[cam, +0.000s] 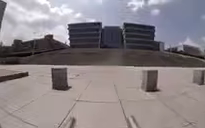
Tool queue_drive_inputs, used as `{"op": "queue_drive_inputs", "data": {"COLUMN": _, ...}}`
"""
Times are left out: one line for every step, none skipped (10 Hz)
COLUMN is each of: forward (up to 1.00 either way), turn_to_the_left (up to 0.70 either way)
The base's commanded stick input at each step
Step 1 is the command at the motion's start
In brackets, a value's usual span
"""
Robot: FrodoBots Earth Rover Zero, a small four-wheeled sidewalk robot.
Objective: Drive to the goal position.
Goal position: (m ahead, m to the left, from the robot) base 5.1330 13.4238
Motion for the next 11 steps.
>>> {"op": "queue_drive_inputs", "data": {"forward": 1.0, "turn_to_the_left": 0.0}}
{"op": "queue_drive_inputs", "data": {"forward": 1.0, "turn_to_the_left": 0.0}}
{"op": "queue_drive_inputs", "data": {"forward": 1.0, "turn_to_the_left": 0.0}}
{"op": "queue_drive_inputs", "data": {"forward": 1.0, "turn_to_the_left": 0.0}}
{"op": "queue_drive_inputs", "data": {"forward": 1.0, "turn_to_the_left": 0.0}}
{"op": "queue_drive_inputs", "data": {"forward": 1.0, "turn_to_the_left": 0.0}}
{"op": "queue_drive_inputs", "data": {"forward": 1.0, "turn_to_the_left": 0.0}}
{"op": "queue_drive_inputs", "data": {"forward": 1.0, "turn_to_the_left": 0.0}}
{"op": "queue_drive_inputs", "data": {"forward": 1.0, "turn_to_the_left": 0.0}}
{"op": "queue_drive_inputs", "data": {"forward": 1.0, "turn_to_the_left": 0.0}}
{"op": "queue_drive_inputs", "data": {"forward": 1.0, "turn_to_the_left": 0.0}}
